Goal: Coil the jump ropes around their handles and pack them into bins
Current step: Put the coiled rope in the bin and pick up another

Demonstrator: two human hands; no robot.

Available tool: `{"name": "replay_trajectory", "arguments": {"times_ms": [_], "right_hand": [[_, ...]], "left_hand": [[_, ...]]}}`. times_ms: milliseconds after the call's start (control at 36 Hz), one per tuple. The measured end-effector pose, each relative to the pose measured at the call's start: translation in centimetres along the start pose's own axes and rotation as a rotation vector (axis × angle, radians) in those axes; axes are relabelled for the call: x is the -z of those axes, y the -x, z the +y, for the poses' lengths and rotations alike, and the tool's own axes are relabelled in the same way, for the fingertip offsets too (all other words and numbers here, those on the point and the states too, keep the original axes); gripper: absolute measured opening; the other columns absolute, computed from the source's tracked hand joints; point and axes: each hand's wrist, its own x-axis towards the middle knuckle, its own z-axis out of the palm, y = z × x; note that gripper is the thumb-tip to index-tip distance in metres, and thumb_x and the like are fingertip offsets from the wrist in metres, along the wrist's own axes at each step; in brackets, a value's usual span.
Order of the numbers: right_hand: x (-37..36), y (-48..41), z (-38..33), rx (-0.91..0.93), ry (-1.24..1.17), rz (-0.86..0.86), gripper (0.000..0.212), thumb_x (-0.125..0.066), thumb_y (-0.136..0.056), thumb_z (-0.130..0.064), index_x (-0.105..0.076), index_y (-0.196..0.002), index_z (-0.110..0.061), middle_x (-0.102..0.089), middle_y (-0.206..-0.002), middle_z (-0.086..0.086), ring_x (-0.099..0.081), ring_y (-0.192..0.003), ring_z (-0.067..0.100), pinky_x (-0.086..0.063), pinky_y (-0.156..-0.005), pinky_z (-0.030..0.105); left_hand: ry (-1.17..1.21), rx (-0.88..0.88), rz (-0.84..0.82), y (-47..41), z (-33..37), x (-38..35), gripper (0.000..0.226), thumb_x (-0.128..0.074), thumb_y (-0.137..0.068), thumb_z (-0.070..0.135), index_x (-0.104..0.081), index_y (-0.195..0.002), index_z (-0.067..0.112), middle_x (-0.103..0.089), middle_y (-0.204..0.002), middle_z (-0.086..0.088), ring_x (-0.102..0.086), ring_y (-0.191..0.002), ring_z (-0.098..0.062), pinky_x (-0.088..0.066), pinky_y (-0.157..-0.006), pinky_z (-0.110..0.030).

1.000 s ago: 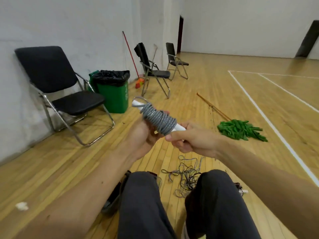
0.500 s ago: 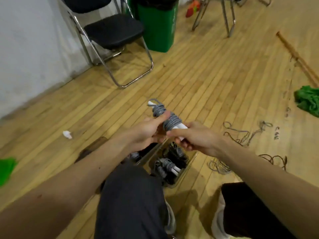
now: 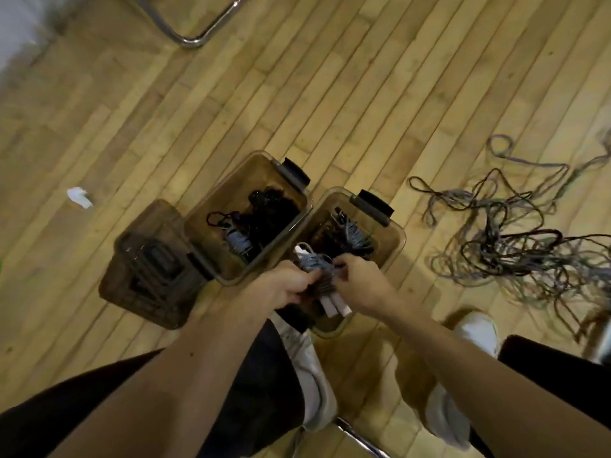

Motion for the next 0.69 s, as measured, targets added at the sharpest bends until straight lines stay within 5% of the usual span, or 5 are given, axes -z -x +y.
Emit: {"name": "replay_trajectory", "arguments": {"times_ms": [139,278,417,556,694], "right_hand": [[-3.6,-3.0,0.4,0.038,0.081,-0.246,0.038,-0.053,-0.091,-0.004,-0.068,-0.123,-0.018,-0.069,-0.117,0.009,-0.062,-0.106,0.027,-0.052,-0.090,0.040],[-5.2,-4.6,1.5,0.073,0.083,-0.304,0.030,-0.057,-0.096,-0.008,-0.065,-0.124,-0.012,-0.067,-0.110,0.010,-0.060,-0.100,0.027,-0.038,-0.077,0.030],[-6.6,-5.9,2.2,0.043,0.034,-0.335,0.041,-0.058,-0.096,-0.009,-0.058,-0.136,-0.017,-0.065,-0.122,0.009,-0.060,-0.110,0.027,-0.048,-0.089,0.033],[-5.3,-6.3,2.0,0.005,0.003,-0.362,0.010,-0.057,-0.096,-0.009,-0.067,-0.095,-0.012,-0.063,-0.092,0.006,-0.057,-0.092,0.024,-0.043,-0.073,0.033],[-1.2,-5.0,3.3,-0.059,0.004,-0.320,0.025,-0.049,-0.097,-0.007,-0.070,-0.113,-0.005,-0.069,-0.108,0.014,-0.065,-0.099,0.033,-0.048,-0.068,0.031]], "left_hand": [[-0.025,0.126,0.052,-4.3,-2.5,-0.1,0.029,-0.072,-0.091,0.013,-0.062,-0.113,-0.002,-0.069,-0.106,-0.023,-0.070,-0.096,-0.034,-0.060,-0.082,-0.051],[-0.150,0.159,0.132,-8.2,-3.2,-0.8,0.042,-0.081,-0.073,0.011,-0.064,-0.110,-0.002,-0.066,-0.103,-0.019,-0.067,-0.095,-0.036,-0.060,-0.083,-0.050],[-0.280,0.153,0.194,-8.3,-2.7,-1.4,0.038,-0.074,-0.089,0.022,-0.062,-0.116,-0.001,-0.064,-0.112,-0.016,-0.063,-0.103,-0.033,-0.056,-0.081,-0.038],[-0.808,-0.008,0.291,-6.1,-0.6,-1.8,0.035,-0.063,-0.097,0.020,-0.055,-0.128,0.006,-0.057,-0.128,-0.015,-0.058,-0.117,-0.034,-0.052,-0.088,-0.039],[-1.206,-0.254,0.280,-2.1,3.6,-3.1,0.031,-0.065,-0.096,0.023,-0.056,-0.123,0.010,-0.059,-0.124,-0.013,-0.058,-0.115,-0.032,-0.045,-0.078,-0.038]]}}
